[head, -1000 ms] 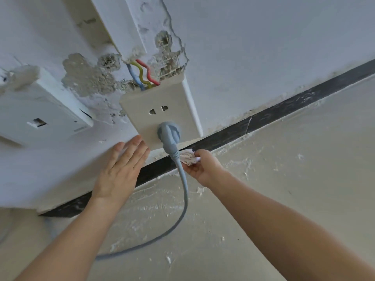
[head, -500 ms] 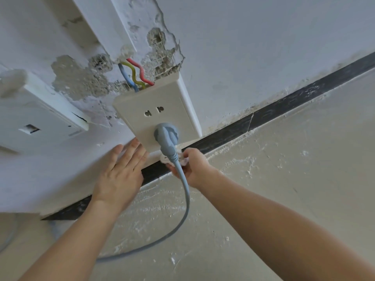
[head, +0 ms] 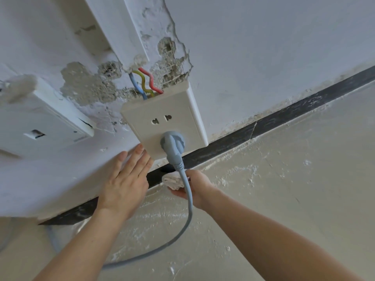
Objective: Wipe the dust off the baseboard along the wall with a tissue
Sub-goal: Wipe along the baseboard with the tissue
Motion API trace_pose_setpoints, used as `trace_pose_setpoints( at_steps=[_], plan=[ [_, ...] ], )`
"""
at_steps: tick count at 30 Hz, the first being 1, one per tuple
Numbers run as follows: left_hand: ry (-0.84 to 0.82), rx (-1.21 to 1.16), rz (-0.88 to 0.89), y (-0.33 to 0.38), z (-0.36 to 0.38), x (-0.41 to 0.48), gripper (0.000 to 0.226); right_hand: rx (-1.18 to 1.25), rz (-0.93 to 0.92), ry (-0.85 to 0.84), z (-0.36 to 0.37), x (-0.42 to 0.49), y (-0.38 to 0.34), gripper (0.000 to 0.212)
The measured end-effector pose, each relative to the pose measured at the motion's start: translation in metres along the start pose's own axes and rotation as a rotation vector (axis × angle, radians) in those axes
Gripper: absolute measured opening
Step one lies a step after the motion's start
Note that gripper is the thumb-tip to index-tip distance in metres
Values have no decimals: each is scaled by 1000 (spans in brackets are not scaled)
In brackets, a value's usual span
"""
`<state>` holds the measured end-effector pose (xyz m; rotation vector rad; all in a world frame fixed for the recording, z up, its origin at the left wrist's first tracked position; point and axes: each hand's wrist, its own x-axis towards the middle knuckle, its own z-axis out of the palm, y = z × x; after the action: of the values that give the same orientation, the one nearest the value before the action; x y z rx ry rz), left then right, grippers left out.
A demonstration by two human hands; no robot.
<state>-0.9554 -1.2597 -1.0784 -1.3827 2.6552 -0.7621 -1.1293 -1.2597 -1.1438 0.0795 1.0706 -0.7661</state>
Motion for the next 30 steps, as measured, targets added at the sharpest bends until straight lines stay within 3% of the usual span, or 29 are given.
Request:
trace_pose_setpoints(
  at_steps=[8, 13, 16, 18, 21, 24, 27, 30],
  plan=[
    [-29, -2, 6, -1, -1, 0, 48, 134, -123, 210, -22, 2, -49, 13],
    [-23, 8, 4, -3, 0, 1, 49, 222, -352, 367, -63, -8, -83, 27],
    [16, -7, 12, -4, 4, 1, 56, 222, -344, 492, -69, -19, -87, 12],
    [32, -9, 20, -4, 5, 0, 57, 98, -274, 459, -53, -27, -69, 11],
    [37, -20, 23, -4, 7, -2, 61, -24, -98, 225, -22, -25, -29, 12],
    [25, 2, 20, -5, 5, -2, 61, 42, -34, 34, 6, -17, -14, 20],
    [29, -17, 19, -5, 2, -2, 49, 131, -108, 79, 14, -20, -31, 11],
    [94, 13, 52, -6, 2, -3, 48, 56, -203, 208, -3, -33, -60, 14]
  ],
)
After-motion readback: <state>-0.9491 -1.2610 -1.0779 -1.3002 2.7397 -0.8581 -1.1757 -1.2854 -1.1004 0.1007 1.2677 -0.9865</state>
